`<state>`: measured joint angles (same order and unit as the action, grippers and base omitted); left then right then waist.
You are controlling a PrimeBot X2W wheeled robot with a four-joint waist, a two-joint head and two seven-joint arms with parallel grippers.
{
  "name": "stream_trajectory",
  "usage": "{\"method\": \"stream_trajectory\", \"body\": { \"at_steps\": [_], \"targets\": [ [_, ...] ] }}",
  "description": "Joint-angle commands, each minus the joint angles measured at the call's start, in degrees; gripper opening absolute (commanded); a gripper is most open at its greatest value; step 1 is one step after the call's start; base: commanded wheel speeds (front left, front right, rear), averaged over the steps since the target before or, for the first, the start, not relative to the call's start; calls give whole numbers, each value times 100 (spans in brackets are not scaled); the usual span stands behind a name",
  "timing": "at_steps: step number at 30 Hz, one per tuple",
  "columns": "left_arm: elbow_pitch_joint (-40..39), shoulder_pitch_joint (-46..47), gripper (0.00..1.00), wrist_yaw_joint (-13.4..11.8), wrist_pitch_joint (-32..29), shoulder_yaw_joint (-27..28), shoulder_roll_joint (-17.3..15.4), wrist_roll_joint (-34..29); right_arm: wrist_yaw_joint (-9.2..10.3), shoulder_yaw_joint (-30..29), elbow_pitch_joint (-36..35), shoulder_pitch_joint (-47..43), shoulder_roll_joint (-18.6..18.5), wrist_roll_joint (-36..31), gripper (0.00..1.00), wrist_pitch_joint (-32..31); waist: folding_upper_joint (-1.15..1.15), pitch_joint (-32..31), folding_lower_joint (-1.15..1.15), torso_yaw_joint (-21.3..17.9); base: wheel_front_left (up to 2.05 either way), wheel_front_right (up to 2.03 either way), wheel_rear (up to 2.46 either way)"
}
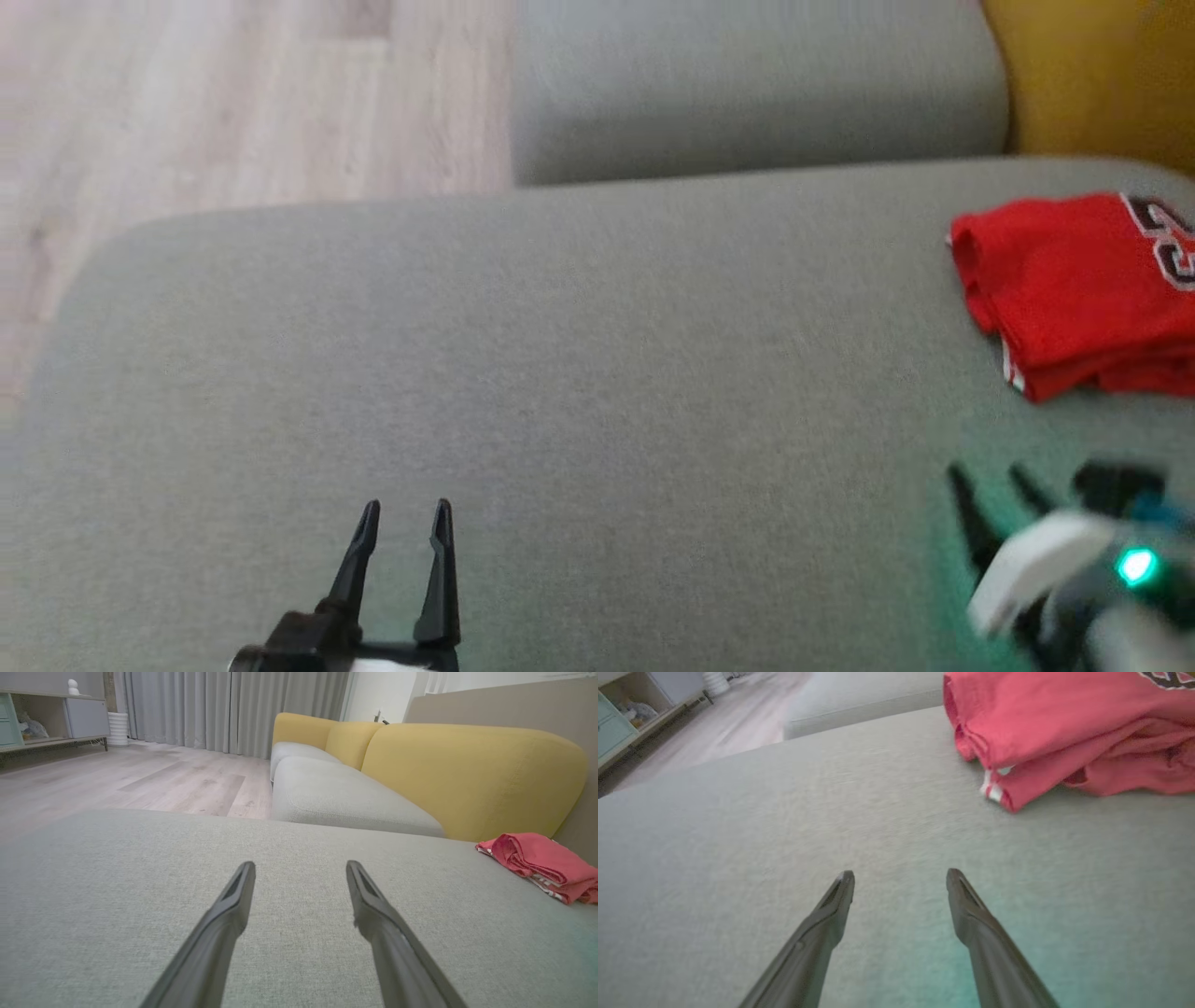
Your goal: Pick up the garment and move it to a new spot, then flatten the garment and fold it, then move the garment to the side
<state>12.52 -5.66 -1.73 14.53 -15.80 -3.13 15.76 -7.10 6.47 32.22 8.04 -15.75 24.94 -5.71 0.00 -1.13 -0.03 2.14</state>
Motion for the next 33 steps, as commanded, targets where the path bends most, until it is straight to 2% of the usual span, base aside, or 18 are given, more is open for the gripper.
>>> {"method": "stream_trajectory", "body": {
  "at_steps": [1, 3, 4, 7, 11, 16, 23, 33],
  "targets": [
    [-113, 196, 100, 38, 47, 207, 25, 28, -39, 133, -209, 50, 5, -68, 100, 277, 0, -364, 3, 268, 0, 0, 0],
    [-44, 172, 100, 107, 47, 218, 25, 66, -39, 296, -255, -315, 261, -206, 100, 900, 0, -504, 3, 346, 0, 0, 0],
    [7, 129, 100, 160, 47, 243, 25, 69, -39, 482, -248, -592, 395, -595, 100, 1604, 0, -635, 3, 405, 0, 0, 0],
    [25, 12, 100, 222, 47, 305, 25, 24, -39, 480, -306, -922, 740, -1176, 100, 2035, 0, -833, 3, 438, 0, 0, 0],
    [-7, -234, 100, 241, 47, 402, 25, -129, -39, 114, -1367, -1483, 1135, -1675, 100, 2067, 0, -1058, 3, 435, 0, 0, 0],
    [-107, -535, 100, 218, 47, 520, 25, -287, -39, -249, -2330, -2221, 1278, -2050, 100, 2069, 0, -1273, 3, 405, 0, 0, 0],
    [-270, -735, 100, 277, 47, 655, 25, -459, -39, -196, -2519, -2581, 1285, -1864, 100, 2070, 0, -1382, 3, 373, 0, 0, 0],
    [-260, -830, 100, 411, 47, 742, 19, -714, -39, -263, -2484, -2645, 1286, -1692, 100, 2070, 0, -1453, 3, 344, 0, 0, 0]
  ]
}}
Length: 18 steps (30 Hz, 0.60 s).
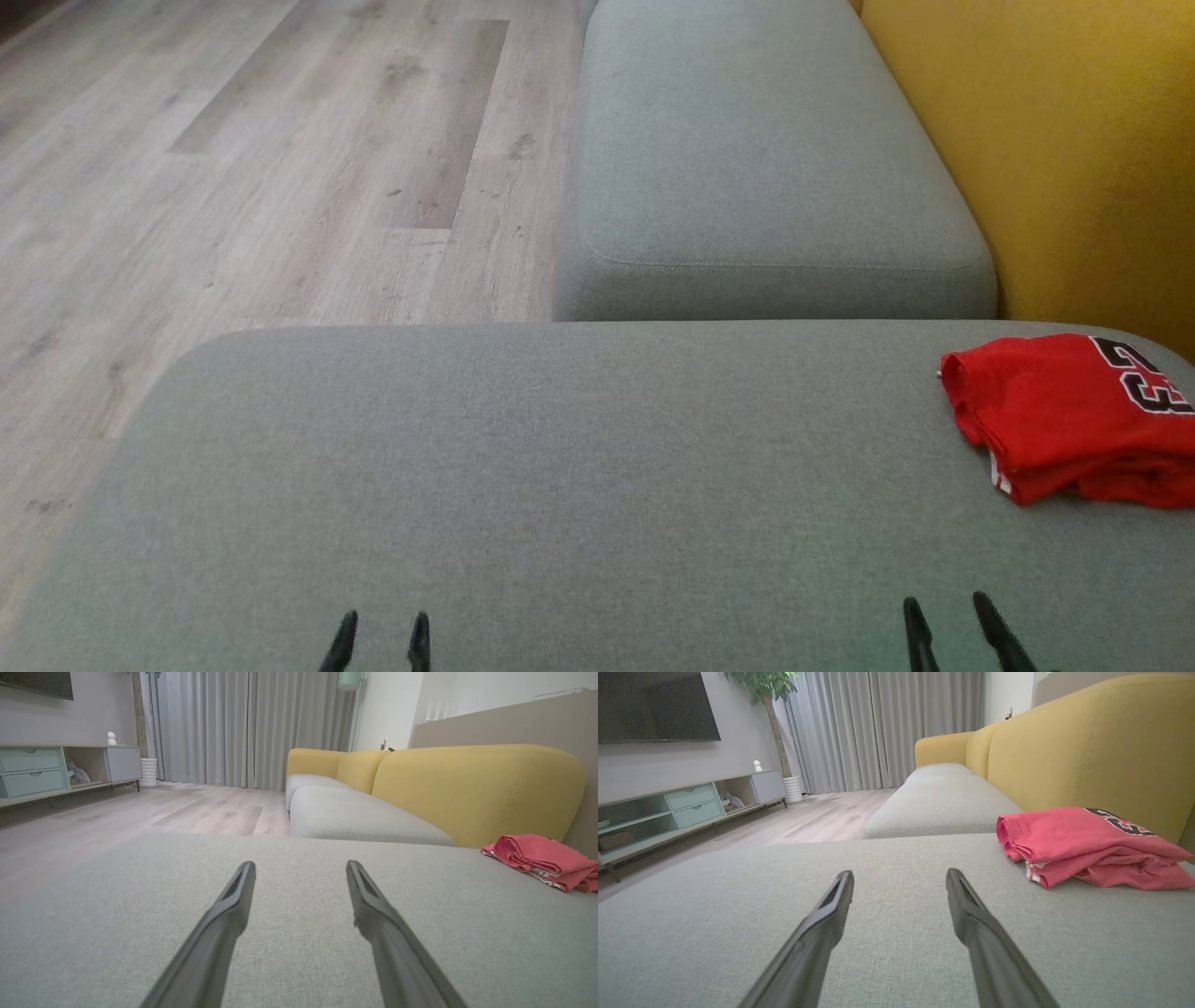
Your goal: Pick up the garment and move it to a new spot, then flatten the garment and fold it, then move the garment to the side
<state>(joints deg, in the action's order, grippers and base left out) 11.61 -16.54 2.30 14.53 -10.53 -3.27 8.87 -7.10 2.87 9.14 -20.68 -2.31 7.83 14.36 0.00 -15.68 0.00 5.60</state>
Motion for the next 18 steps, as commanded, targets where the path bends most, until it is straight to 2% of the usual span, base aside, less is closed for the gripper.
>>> {"method": "stream_trajectory", "body": {
  "at_steps": [1, 6, 18],
  "targets": [
    [2, -12, 0, 6, 0, 5, 0, -3, 0, 1, 1, 0, 0, 0, 0, 0, 0, 0, 0, -2, 0, 0, 0],
    [492, -237, 0, 5, -39, -30, 4, 10, 5, 34, 494, -106, 1, 5, 0, -23, 0, -1, 0, -5, 0, 0, 0],
    [479, 11, 0, 54, -244, 145, 8, 802, 1, -61, 495, 163, -4, 809, 0, -222, 0, 151, 0, -58, 0, 0, 0]
  ]
}}
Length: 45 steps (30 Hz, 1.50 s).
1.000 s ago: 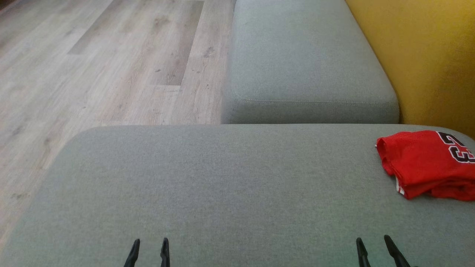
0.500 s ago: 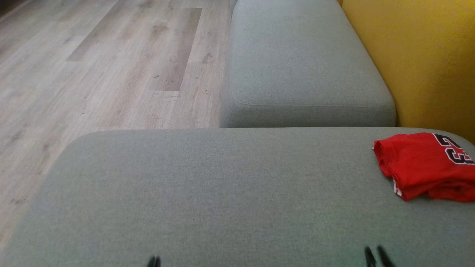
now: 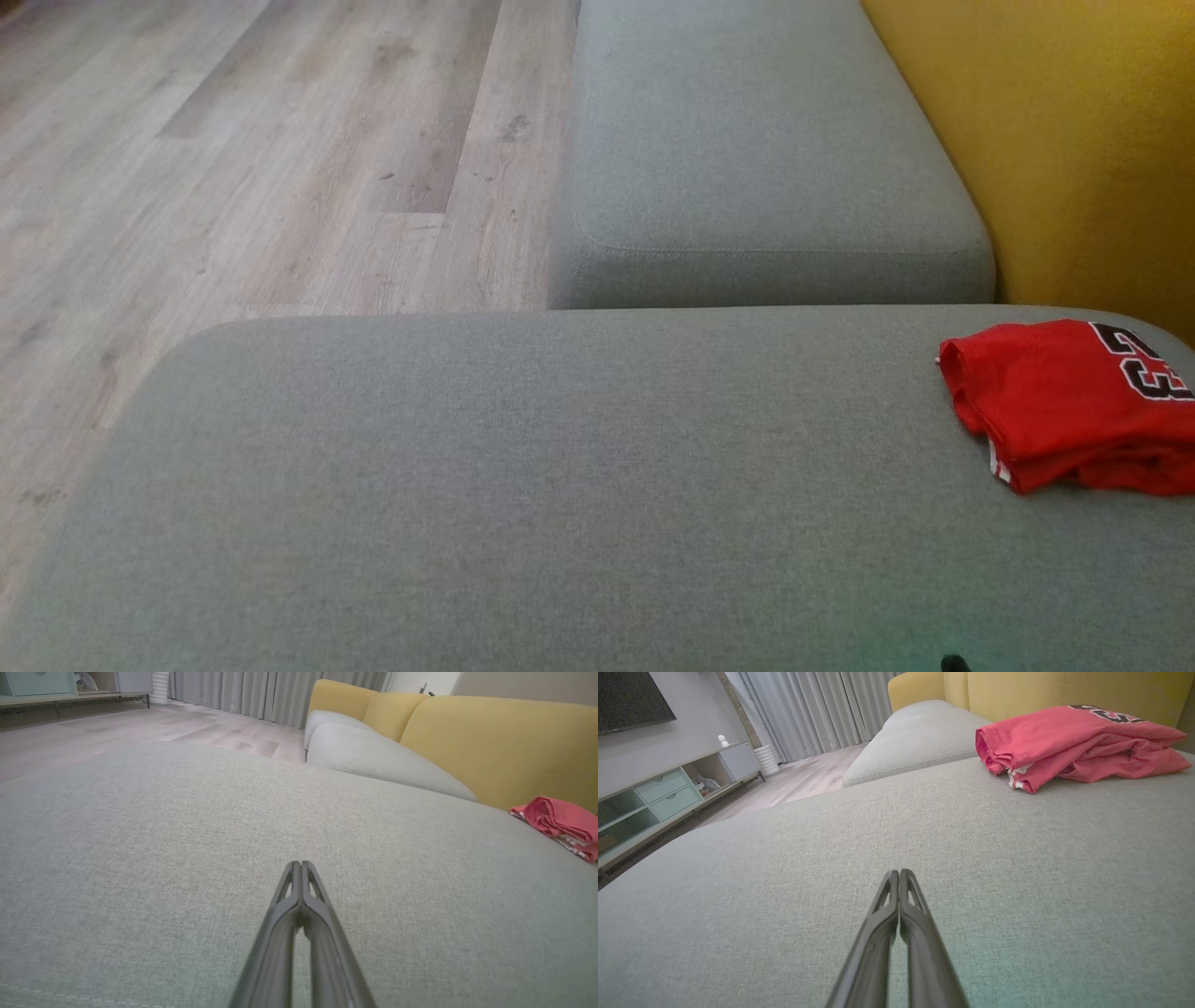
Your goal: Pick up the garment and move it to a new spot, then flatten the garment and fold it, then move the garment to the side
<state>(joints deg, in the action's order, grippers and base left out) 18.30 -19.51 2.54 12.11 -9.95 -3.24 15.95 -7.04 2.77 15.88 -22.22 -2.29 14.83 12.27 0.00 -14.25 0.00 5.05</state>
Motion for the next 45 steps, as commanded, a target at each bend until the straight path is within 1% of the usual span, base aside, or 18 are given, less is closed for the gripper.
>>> {"method": "stream_trajectory", "body": {
  "at_steps": [1, 44, 45],
  "targets": [
    [-193, 328, 0, 34, -18, 99, 5, 161, -6, -59, -180, 339, -7, 177, 0, -29, 0, 20, 0, -8, 0, 0, 0],
    [-283, 1165, 0, 206, -706, 677, 16, 2957, -20, -386, -183, 1276, -26, 3009, 0, -722, 0, 554, 0, -194, 0, 0, 0],
    [-287, 1205, 0, 215, -740, 705, 17, 3090, -21, -402, -183, 1321, -27, 3144, 0, -755, 0, 579, 0, -203, 0, 0, 0]
  ]
}}
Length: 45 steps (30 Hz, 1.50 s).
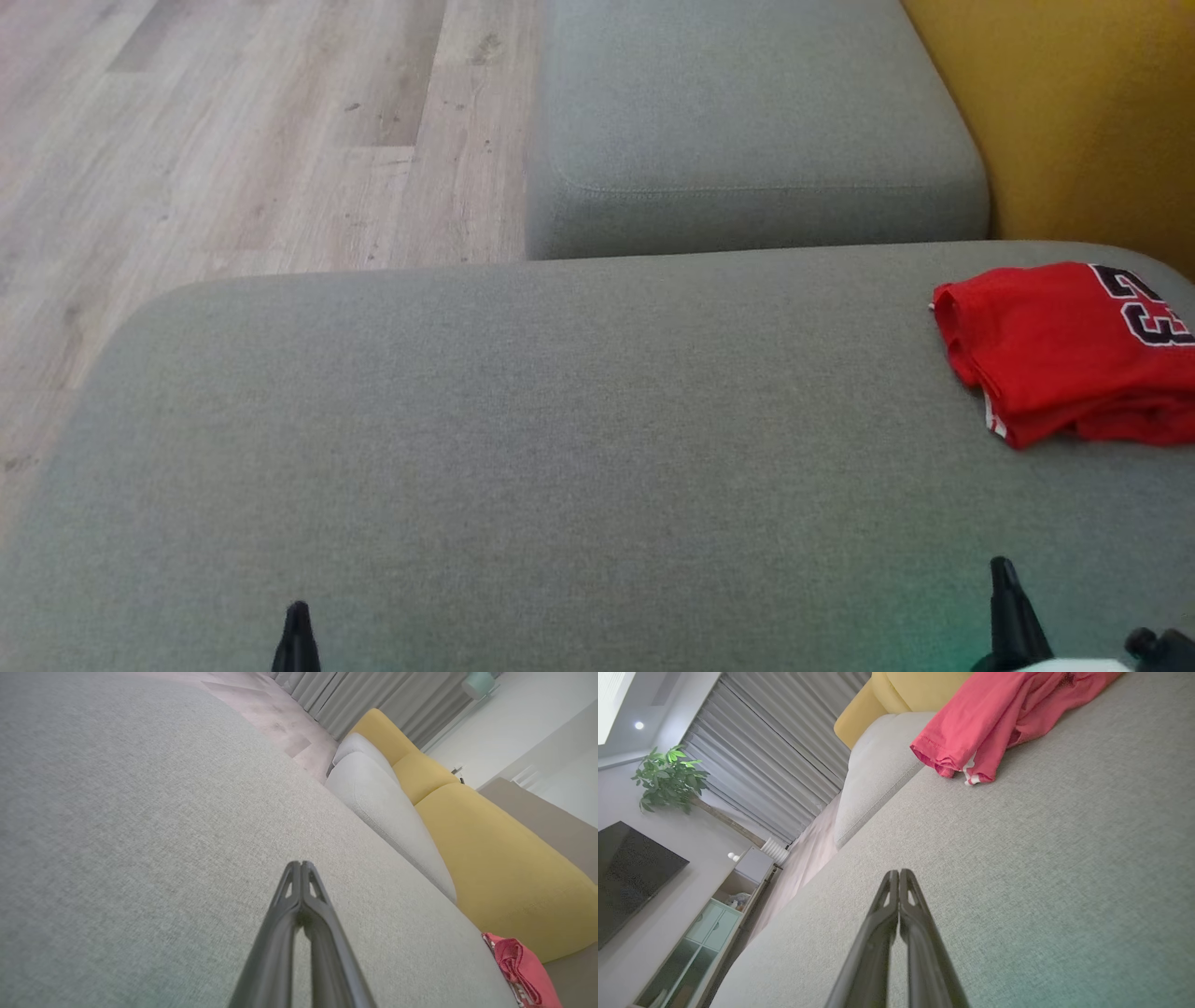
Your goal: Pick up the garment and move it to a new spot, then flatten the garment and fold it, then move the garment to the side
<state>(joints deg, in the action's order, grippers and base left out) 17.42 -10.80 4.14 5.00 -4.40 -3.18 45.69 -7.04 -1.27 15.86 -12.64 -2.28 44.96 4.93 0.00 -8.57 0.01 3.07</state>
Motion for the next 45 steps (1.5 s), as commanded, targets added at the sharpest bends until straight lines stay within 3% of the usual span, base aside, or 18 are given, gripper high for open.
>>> {"method": "stream_trajectory", "body": {
  "at_steps": [1, 45],
  "targets": [
    [-201, 353, 0, 59, -45, 164, 12, 183, -22, -5, -181, 385, -29, 197, 0, -37, 0, 24, -1, -9, 0, 0, 0],
    [-287, 1217, 0, 236, -754, 760, 24, 3045, -37, -339, -182, 1345, -49, 3098, 0, -746, 0, 570, -1, -200, 0, 0, 0]
  ]
}}
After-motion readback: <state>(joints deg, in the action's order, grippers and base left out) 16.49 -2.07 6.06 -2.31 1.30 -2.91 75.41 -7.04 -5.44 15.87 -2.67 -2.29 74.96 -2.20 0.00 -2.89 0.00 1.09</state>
